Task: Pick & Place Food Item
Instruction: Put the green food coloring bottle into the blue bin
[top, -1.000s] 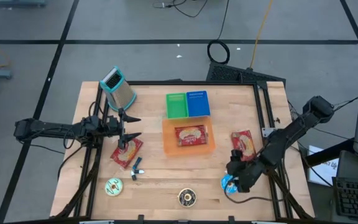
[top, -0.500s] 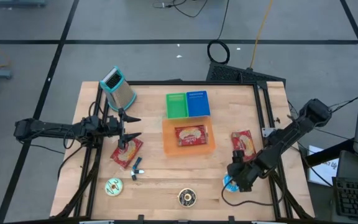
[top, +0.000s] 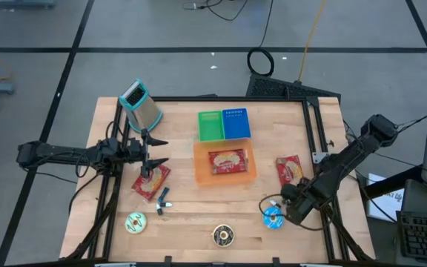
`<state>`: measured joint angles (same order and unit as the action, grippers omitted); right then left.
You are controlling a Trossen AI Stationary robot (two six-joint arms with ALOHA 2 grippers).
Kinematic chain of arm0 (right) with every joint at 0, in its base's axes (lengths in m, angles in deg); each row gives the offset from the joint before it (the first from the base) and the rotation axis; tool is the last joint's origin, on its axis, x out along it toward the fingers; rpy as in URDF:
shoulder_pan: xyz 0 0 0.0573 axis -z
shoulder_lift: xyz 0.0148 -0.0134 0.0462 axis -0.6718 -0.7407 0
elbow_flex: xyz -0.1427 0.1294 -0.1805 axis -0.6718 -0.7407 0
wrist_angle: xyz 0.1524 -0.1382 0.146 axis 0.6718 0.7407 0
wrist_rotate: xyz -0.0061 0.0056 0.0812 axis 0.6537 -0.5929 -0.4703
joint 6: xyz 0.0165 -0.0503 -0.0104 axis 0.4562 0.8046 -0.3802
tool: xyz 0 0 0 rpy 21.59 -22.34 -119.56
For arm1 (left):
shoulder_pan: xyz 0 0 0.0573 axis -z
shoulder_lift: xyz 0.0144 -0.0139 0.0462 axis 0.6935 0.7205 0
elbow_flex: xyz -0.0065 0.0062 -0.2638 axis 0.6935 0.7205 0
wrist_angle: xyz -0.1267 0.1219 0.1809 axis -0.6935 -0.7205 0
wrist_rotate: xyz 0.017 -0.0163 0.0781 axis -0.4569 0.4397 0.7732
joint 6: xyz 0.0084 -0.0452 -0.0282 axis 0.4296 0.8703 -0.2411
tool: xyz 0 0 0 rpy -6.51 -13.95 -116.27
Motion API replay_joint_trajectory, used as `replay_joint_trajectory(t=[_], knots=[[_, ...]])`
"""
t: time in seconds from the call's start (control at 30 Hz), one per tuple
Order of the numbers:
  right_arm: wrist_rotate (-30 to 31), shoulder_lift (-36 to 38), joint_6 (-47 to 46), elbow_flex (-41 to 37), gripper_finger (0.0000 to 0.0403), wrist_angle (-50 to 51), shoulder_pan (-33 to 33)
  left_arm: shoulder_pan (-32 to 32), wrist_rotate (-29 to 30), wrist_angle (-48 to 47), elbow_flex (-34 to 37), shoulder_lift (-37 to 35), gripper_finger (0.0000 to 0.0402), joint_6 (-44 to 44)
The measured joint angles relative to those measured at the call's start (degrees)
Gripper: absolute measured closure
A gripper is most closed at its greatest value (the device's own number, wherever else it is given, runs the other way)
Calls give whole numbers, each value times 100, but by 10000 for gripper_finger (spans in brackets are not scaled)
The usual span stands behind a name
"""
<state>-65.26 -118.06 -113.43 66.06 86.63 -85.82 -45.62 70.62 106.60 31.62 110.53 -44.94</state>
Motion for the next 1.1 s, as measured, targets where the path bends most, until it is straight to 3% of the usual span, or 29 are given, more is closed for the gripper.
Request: replay_joint_trajectory(t=[0.6, 1.1], knots=[[50, -444, -1008, -387, 125, -263, 0, -2, -1, 0, 0, 0, 96, 1], [-105, -444, -482, -387, 259, -341, 2, -1, 0, 0, 0, 2, 96, 1]])
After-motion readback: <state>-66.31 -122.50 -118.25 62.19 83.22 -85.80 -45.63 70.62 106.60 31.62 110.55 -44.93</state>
